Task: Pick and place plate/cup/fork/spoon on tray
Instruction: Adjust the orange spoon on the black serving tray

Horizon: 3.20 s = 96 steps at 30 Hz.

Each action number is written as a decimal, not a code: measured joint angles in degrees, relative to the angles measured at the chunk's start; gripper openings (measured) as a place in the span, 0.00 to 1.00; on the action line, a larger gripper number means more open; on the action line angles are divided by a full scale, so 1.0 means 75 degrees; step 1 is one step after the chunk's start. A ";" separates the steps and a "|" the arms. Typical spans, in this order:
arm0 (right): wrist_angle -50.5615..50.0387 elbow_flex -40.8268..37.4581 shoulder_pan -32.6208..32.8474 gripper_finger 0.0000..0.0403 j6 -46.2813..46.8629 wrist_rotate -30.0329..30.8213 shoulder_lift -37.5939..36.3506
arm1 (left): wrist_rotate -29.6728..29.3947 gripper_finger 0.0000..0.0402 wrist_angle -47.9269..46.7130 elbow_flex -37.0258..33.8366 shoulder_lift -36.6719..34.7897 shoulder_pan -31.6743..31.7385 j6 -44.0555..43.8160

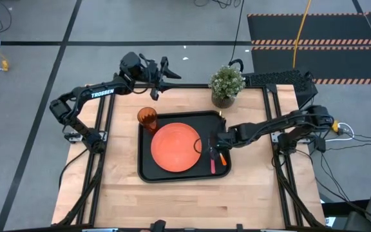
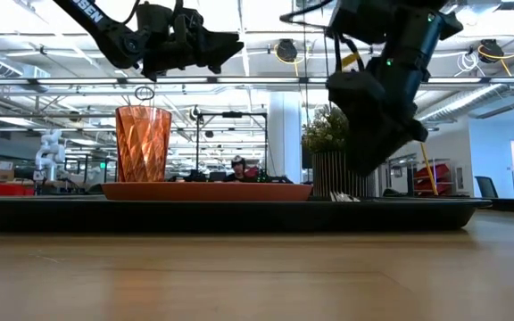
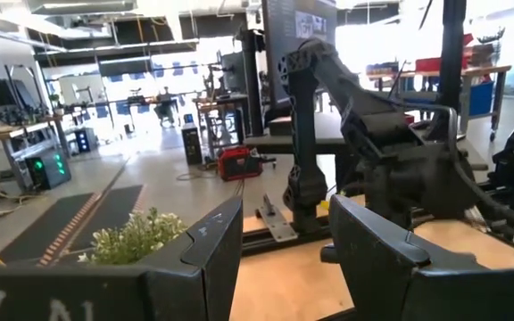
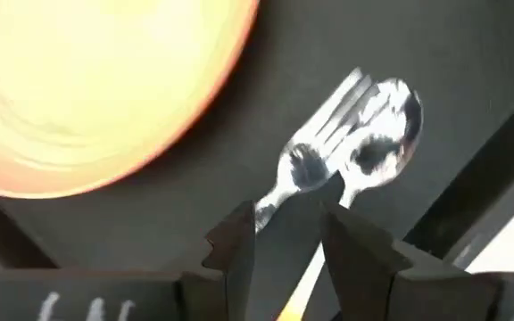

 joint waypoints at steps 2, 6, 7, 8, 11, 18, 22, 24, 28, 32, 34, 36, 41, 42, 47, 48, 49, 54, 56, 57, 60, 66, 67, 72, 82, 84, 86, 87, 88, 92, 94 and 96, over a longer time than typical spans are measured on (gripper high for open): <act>-0.0131 -0.0005 0.0086 0.29 0.0265 -0.0055 0.0121 | 0.0000 0.43 -0.0008 0.0000 0.0003 -0.0001 -0.0119; -0.0556 0.0584 0.0290 0.29 0.0367 -0.0234 0.0643 | 0.0013 0.43 -0.0056 0.0000 0.0000 -0.0001 -0.0359; -0.0751 0.0875 0.0344 0.29 0.0257 -0.0209 0.0803 | 0.0025 0.43 -0.0083 0.0000 0.0002 -0.0001 -0.0400; -0.0925 0.1209 0.0379 0.29 0.0098 -0.0212 0.0960 | 0.0082 0.43 -0.0087 0.0000 0.0000 -0.0001 -0.0466; -0.1121 0.2020 0.0437 0.29 -0.0329 -0.0411 0.1282 | 0.0246 0.43 -0.0087 0.0000 0.0000 -0.0001 -0.0633; 0.0837 0.2377 0.0425 0.29 -0.0631 -0.1536 0.1352 | 0.0409 0.43 -0.0087 0.0000 0.0000 -0.0001 -0.1006; 0.3415 0.2143 0.0431 0.29 -0.0972 -0.1540 0.1350 | 0.0736 0.43 -0.0293 0.0003 0.0000 -0.0001 -0.1131; 0.5202 0.1924 0.0429 0.29 -0.1203 -0.1120 0.1348 | 0.0800 0.43 -0.0459 0.0003 0.0000 -0.0001 -0.1127; 0.7139 0.1565 0.0292 0.29 -0.1312 -0.0883 0.1301 | 0.0858 0.43 -0.0921 0.0003 0.0001 0.0056 -0.0849; 0.5885 0.1688 0.0231 0.29 -0.1095 -0.0446 0.1020 | 0.0869 0.43 -0.1325 0.0003 0.0001 0.0107 -0.0572; 0.4671 0.1954 0.0338 0.29 -0.1252 0.0197 0.0953 | 0.0870 0.43 -0.1411 0.0003 0.0000 0.0135 -0.0567; 0.3199 0.2488 0.0462 0.29 -0.1548 0.0711 0.0990 | 0.0872 0.43 -0.1459 0.0003 0.0000 0.0185 -0.0575; -0.1897 0.4371 0.0590 0.29 -0.0961 0.1598 0.1529 | 0.0866 0.43 -0.1403 0.0003 0.0000 0.0235 -0.0562; -0.2867 0.4567 0.0541 0.29 -0.0420 0.1524 0.1695 | 0.0869 0.43 -0.1404 0.0003 -0.0002 0.0235 -0.0563; -0.4728 0.4398 0.0407 0.29 0.0552 0.0654 0.2543 | 0.0866 0.43 -0.1416 0.0003 -0.0123 0.0260 -0.0559; -0.4777 0.4319 0.0404 0.29 0.0568 0.0578 0.2709 | 0.0866 0.43 -0.1464 0.0003 -0.0164 0.0274 -0.0558; -0.4805 0.4256 0.0407 0.29 0.0565 0.0524 0.2864 | 0.0868 0.43 -0.1466 0.0003 -0.0184 0.0279 -0.0558; -0.4905 0.4162 0.0397 0.29 0.0575 0.0387 0.3157 | 0.0874 0.43 -0.1667 0.0006 -0.0249 0.0279 -0.0419; -0.4977 0.4162 0.0362 0.29 0.0697 0.0393 0.3139 | 0.0876 0.43 -0.1705 0.0006 -0.0262 0.0279 -0.0330; -0.4998 0.4158 0.0349 0.29 0.0765 0.0395 0.3139 | 0.0878 0.43 -0.1727 0.0006 -0.0262 0.0279 -0.0326; -0.5002 0.4016 0.0305 0.29 0.0860 0.0395 0.3133 | 0.0880 0.43 -0.1825 0.0006 -0.0262 0.0281 -0.0305; -0.4515 0.3403 0.0149 0.29 0.0973 0.0156 0.3133 | 0.0892 0.43 -0.2081 0.0006 -0.0262 0.0284 -0.0290; -0.4364 0.3324 0.0123 0.29 0.0971 0.0072 0.3140 | 0.0894 0.43 -0.2098 0.0006 -0.0262 0.0284 -0.0297; -0.3992 0.3121 0.0002 0.29 0.0841 -0.0012 0.3133 | 0.0892 0.43 -0.2229 0.0006 -0.0262 0.0284 -0.0241; -0.3638 0.2925 -0.0204 0.22 0.0676 0.0019 0.3133 | 0.0892 0.43 -0.2426 0.0005 -0.0257 0.0284 -0.0106; -0.3582 0.2829 -0.0213 0.20 0.0651 0.0019 0.3128 | 0.0891 0.43 -0.2430 0.0005 -0.0257 0.0284 -0.0106; -0.3571 0.2757 -0.0213 0.18 0.0650 0.0019 0.3119 | 0.0890 0.43 -0.2436 0.0003 -0.0257 0.0284 -0.0107; -0.3569 0.2729 -0.0213 0.18 0.0650 0.0022 0.3117 | 0.0889 0.43 -0.2441 0.0006 -0.0257 0.0284 -0.0106; -0.3579 0.2716 -0.0213 0.17 0.0650 0.0020 0.3116 | 0.0889 0.43 -0.2441 0.0006 -0.0257 0.0284 -0.0106; -0.3597 0.2707 -0.0213 0.15 0.0648 0.0016 0.3092 | 0.0889 0.43 -0.2441 0.0003 -0.0257 0.0284 -0.0071; -0.3643 0.2707 -0.0213 0.15 0.0651 0.0010 0.3073 | 0.0889 0.43 -0.2438 0.0003 -0.0257 0.0284 -0.0069; -0.3663 0.2699 -0.0213 0.15 0.0655 -0.0002 0.3028 | 0.0889 0.43 -0.2441 0.0004 -0.0257 0.0284 -0.0068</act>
